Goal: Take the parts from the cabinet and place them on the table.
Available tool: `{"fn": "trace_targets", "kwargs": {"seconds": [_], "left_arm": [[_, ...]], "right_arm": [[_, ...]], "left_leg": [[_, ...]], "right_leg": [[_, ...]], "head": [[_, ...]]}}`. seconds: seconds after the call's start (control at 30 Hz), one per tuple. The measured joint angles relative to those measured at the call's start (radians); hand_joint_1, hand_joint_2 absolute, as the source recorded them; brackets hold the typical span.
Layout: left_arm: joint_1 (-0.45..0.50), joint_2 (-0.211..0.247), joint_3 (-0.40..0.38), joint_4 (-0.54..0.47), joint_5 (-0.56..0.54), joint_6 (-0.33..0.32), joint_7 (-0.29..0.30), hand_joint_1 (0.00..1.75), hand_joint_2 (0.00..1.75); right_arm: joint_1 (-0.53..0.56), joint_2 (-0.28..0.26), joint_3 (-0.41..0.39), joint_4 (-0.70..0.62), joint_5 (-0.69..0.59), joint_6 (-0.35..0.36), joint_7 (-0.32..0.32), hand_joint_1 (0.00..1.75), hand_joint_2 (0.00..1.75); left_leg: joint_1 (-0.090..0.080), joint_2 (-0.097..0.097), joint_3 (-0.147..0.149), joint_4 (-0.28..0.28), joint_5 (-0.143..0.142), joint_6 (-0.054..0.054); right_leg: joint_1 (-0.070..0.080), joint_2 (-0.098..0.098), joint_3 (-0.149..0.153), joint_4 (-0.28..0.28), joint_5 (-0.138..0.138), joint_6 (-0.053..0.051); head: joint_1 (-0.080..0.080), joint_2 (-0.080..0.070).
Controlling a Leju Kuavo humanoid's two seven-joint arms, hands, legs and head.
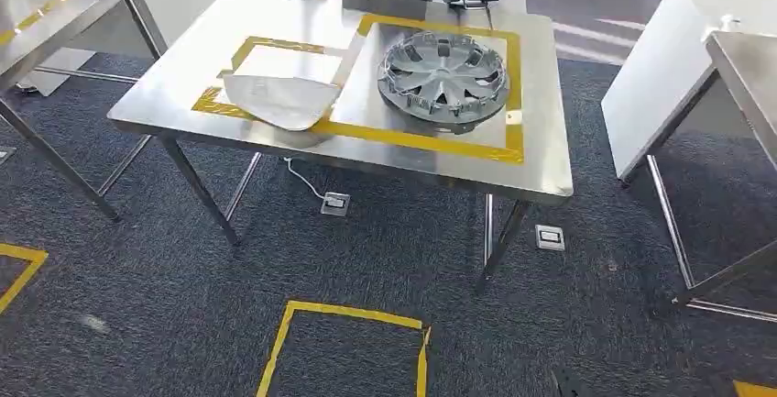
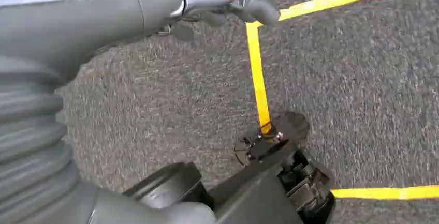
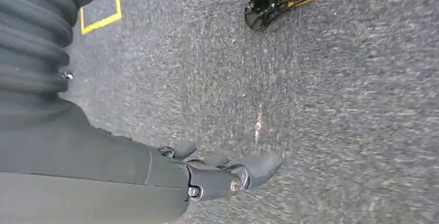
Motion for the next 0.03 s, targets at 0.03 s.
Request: {"fn": "trace_targets", "kwargs": {"seconds": [0.03], "left_arm": [[0.007,0.001,0.012,-0.005,0.009,-0.01,0.002,0.0,0.0]], "right_arm": [[0.004,-0.003,0.026,-0.004,-0.022,0.0,-0.004,0.0,0.0]], "left_leg": [[0.0,0.0,-0.001,0.0,0.0,0.0]], "right_leg": [[0.0,0.0,-0.001,-0.001,0.0,0.0]], "head": [[0.0,0.0]]}}
